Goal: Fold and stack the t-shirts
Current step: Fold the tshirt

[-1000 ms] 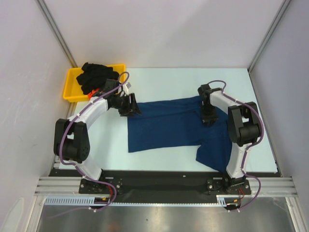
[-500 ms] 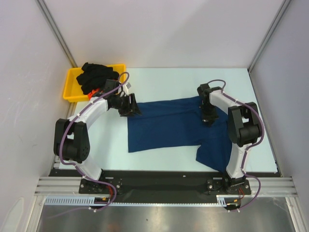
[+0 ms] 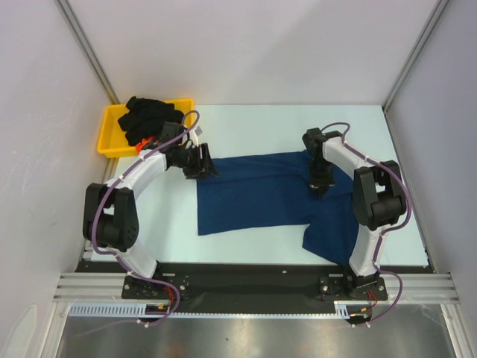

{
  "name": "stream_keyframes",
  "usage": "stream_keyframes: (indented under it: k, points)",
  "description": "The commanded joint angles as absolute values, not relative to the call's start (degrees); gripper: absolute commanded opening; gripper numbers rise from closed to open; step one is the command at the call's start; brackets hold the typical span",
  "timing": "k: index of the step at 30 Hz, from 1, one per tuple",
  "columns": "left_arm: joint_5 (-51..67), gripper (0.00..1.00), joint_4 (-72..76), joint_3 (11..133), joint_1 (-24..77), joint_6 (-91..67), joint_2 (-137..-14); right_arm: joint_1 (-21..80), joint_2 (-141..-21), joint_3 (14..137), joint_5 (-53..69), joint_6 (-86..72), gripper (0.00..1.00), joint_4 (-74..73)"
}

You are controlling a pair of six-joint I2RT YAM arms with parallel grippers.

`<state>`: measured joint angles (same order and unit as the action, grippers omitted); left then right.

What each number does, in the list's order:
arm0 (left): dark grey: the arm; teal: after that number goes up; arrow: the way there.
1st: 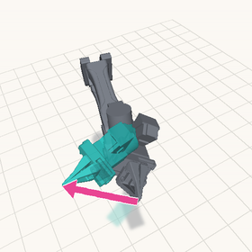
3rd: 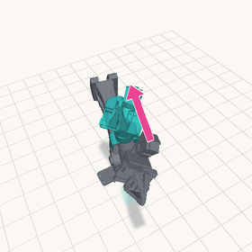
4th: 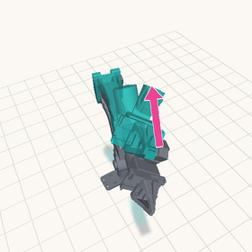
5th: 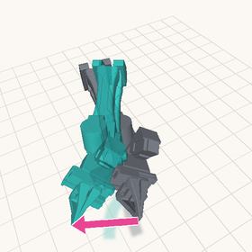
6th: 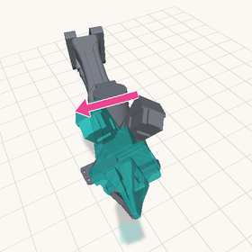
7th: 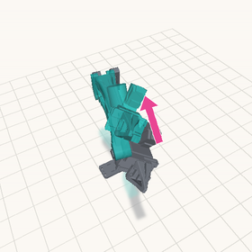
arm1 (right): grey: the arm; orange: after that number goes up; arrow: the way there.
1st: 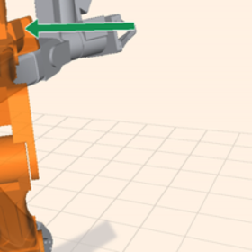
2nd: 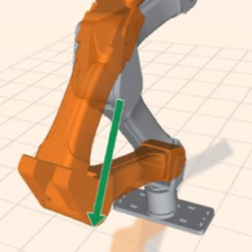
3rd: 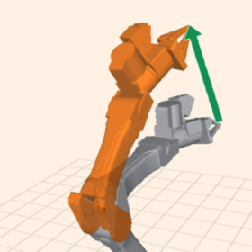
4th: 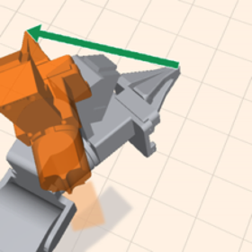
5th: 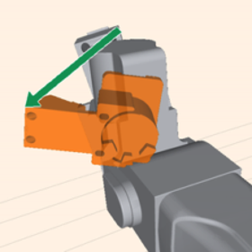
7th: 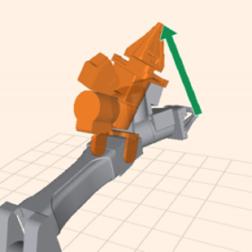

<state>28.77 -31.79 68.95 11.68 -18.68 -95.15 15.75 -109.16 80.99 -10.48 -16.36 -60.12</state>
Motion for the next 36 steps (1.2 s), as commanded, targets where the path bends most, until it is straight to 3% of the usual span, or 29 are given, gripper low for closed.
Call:
stream_keyframes:
  k: [1, 3, 10, 15, 23, 36]
  points:
    - [30.1, 0.59, -29.5, 69.7, 11.2, -19.5, -95.4, 16.0, -108.6, 82.4, -7.0, -22.4, 0.0, -62.6]
    - [30.1, 0.59, -29.5, 70.2, 11.2, -19.6, -96.0, 15.7, -108.4, 81.9, -3.9, -23.0, 0.04, -61.4]
    - [30.1, 0.59, -29.4, 71.4, 11.2, -19.4, -96.8, 5.3, -103.1, 83.1, 1.6, -24.7, 0.43, -56.2]
    - [30.2, 0.6, -30.0, 71.3, 11.2, -18.6, -97.3, -2.7, -104.9, 85.6, 0.0, -24.8, 0.45, -53.1]
    - [31.9, 0.6, -29.2, 71.4, 11.2, -20.4, -98.2, -9.5, -106.0, 82.1, -1.6, -23.3, 0.36, -50.9]
    - [31.0, 0.6, -31.1, 75.6, 11.1, -19.2, -101.2, -13.1, -108.1, 79.5, 0.9, -20.5, 0.43, -49.5]
